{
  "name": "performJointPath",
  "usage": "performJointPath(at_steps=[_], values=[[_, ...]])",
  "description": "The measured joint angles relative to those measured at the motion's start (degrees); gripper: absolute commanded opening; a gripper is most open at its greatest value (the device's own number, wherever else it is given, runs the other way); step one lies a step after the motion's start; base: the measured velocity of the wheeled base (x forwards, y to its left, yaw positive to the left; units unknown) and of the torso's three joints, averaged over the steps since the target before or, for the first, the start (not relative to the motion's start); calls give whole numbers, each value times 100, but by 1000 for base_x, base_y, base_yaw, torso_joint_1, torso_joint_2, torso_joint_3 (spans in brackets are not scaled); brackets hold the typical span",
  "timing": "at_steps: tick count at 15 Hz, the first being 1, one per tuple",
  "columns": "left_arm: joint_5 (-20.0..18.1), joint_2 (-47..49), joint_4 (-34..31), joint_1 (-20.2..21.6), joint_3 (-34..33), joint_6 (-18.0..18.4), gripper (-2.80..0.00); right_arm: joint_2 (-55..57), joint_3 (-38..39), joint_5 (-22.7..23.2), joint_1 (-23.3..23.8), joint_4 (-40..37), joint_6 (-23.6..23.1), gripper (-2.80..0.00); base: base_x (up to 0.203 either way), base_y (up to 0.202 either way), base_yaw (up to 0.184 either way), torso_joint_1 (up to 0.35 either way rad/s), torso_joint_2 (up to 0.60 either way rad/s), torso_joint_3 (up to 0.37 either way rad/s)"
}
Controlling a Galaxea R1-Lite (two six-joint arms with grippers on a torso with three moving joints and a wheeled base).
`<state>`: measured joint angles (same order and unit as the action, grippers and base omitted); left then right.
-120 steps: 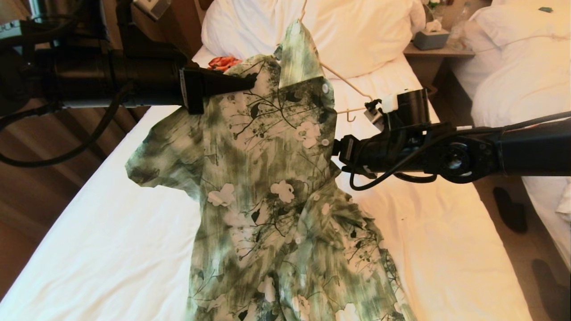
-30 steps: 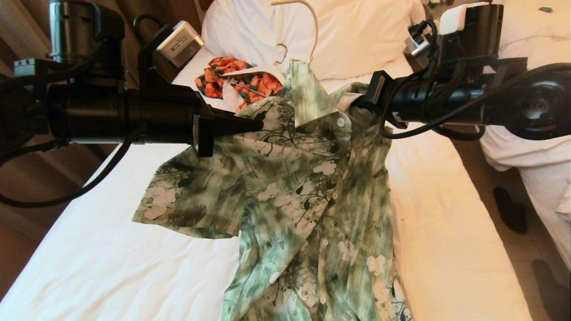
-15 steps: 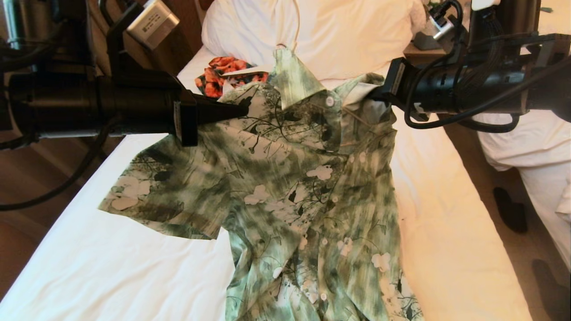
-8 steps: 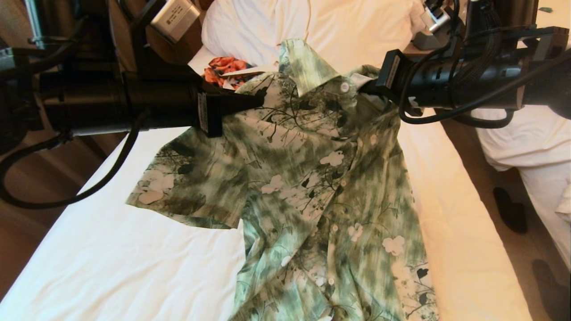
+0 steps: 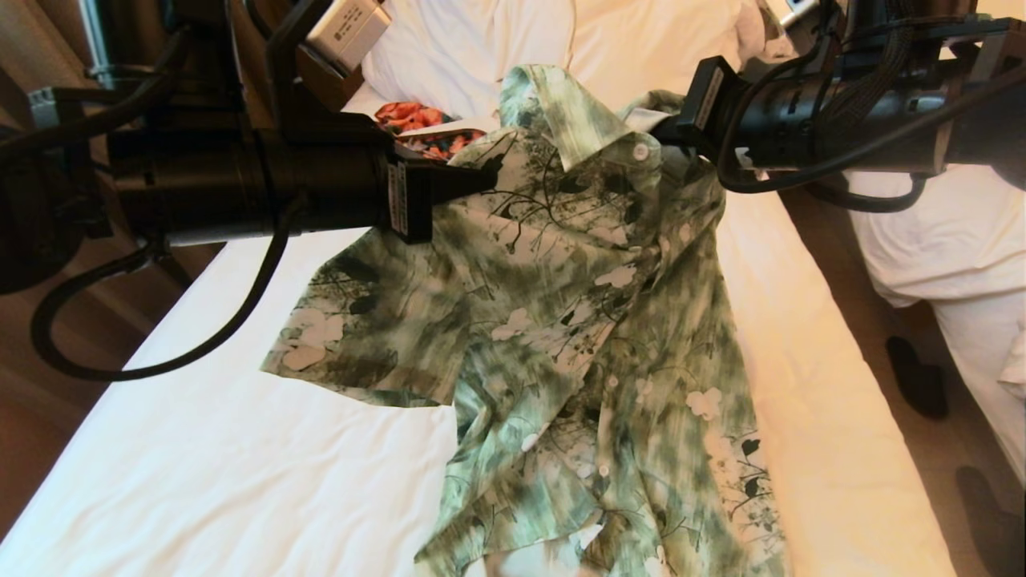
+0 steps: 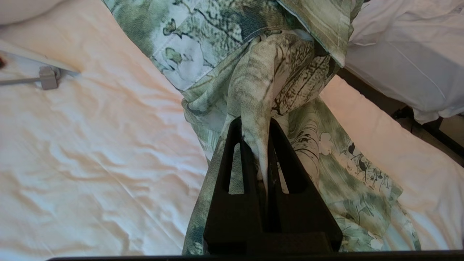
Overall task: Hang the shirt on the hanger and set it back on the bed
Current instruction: Hook the other side of the shirt onto the hanger
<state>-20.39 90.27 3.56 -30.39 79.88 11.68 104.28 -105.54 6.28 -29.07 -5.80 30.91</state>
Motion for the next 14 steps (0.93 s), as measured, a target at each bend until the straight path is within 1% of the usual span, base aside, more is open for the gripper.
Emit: performJointPath(at_steps=[1, 3, 4, 5, 6, 8, 11, 12, 14], values=[[45, -11, 123, -13, 13, -17, -280, -4, -40, 0, 0, 0, 68, -280, 0, 0, 0, 0, 0, 0], [253, -55, 396, -109, 14, -160, -280, -32, -101, -2, -34, -1, 98, -280, 0, 0, 0, 0, 0, 0], [446, -86, 396, -209, 13, -195, -280, -60, -118, -9, -55, -10, 98, -280, 0, 0, 0, 0, 0, 0], [716, -119, 379, -322, -36, -204, -280, -100, -143, -6, -68, -12, 98, -280, 0, 0, 0, 0, 0, 0], [872, -144, 370, -389, -84, -208, -280, -143, -171, -2, -83, -23, 98, -280, 0, 0, 0, 0, 0, 0], [906, -167, 412, -449, -100, -215, -280, -230, -170, 0, -94, -45, 106, -280, 0, 0, 0, 0, 0, 0], [913, -219, 428, -676, 57, -265, -280, -409, -107, -2, -157, -188, 108, -280, 0, 0, 0, 0, 0, 0], [973, -227, 429, -782, 102, -292, -280, -493, -97, -2, -166, -237, 108, -280, 0, 0, 0, 0, 0, 0], [1212, -223, 509, -1031, 150, -317, -280, -629, -93, -2, -173, -260, 109, -280, 0, 0, 0, 0, 0, 0]])
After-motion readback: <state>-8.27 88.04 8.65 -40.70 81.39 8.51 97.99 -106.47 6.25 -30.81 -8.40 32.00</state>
